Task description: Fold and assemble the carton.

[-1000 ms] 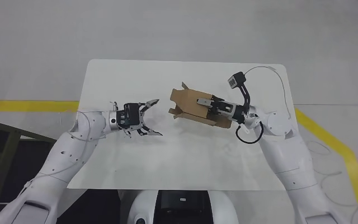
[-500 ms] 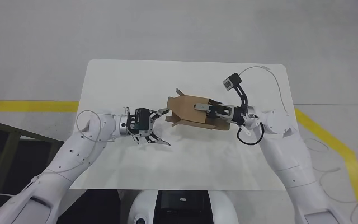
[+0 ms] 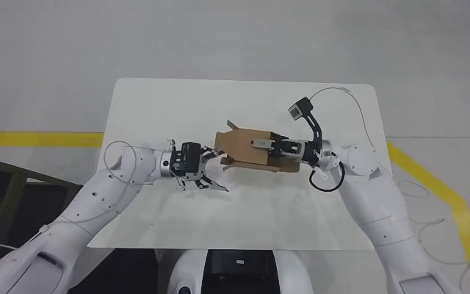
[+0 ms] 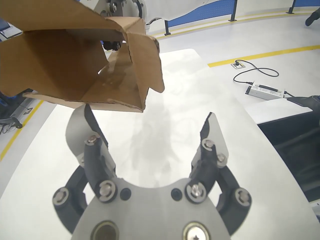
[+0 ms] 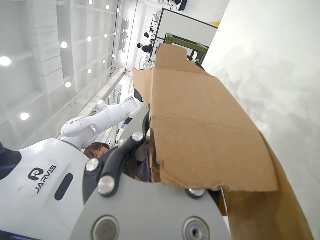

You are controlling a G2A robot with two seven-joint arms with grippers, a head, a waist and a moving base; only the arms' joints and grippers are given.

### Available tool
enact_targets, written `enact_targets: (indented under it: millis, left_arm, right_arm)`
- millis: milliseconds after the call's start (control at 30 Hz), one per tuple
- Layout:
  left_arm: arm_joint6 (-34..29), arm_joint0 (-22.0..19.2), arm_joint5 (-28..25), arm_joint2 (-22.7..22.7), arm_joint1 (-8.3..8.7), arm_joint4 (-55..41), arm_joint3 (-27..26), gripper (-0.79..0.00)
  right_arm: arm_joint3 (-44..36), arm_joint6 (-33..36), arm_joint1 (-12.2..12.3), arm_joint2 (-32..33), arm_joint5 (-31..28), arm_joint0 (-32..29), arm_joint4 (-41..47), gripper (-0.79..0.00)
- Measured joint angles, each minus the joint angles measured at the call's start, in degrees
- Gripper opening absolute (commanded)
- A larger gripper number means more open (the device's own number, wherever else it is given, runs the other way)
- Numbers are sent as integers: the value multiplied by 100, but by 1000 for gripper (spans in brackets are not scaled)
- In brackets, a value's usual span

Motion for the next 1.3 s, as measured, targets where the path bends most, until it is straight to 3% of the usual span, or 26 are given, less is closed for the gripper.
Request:
enact_targets:
  millis: [33,100,133,233,533,667,933,1067,1300]
  left_arm:
    - [12,-22,12,30,7,-11,-4,-185]
    - [36,-68,37,97,25,-40,-11,-292]
    - [44,-87,45,124,32,-54,-16,-302]
    - [70,-144,70,215,55,-100,-32,-277]
    - [162,-269,163,416,120,-255,-45,-308]
    - [192,-307,193,478,156,-301,-78,-249]
    - [299,-359,300,537,197,-329,-50,-296]
    - [338,-398,339,569,204,-311,-79,-203]
    - [411,-421,412,605,225,-363,-55,-200]
  right_arm:
    - [-9,6,2,-3,-5,-7,1,-785]
    - [-25,23,5,-15,-8,-21,6,-785]
    - [-32,30,6,-21,-7,-26,6,-785]
    - [-47,40,9,-42,-12,-36,3,-785]
    - [-53,35,21,-75,-13,-47,-26,-785]
    - [-46,15,23,-89,-6,-51,-8,-785]
    - [-89,29,23,-144,-10,-53,28,-785]
    - [-96,30,25,-169,-8,-55,28,-785]
    - [-55,15,23,-205,0,-36,53,-785]
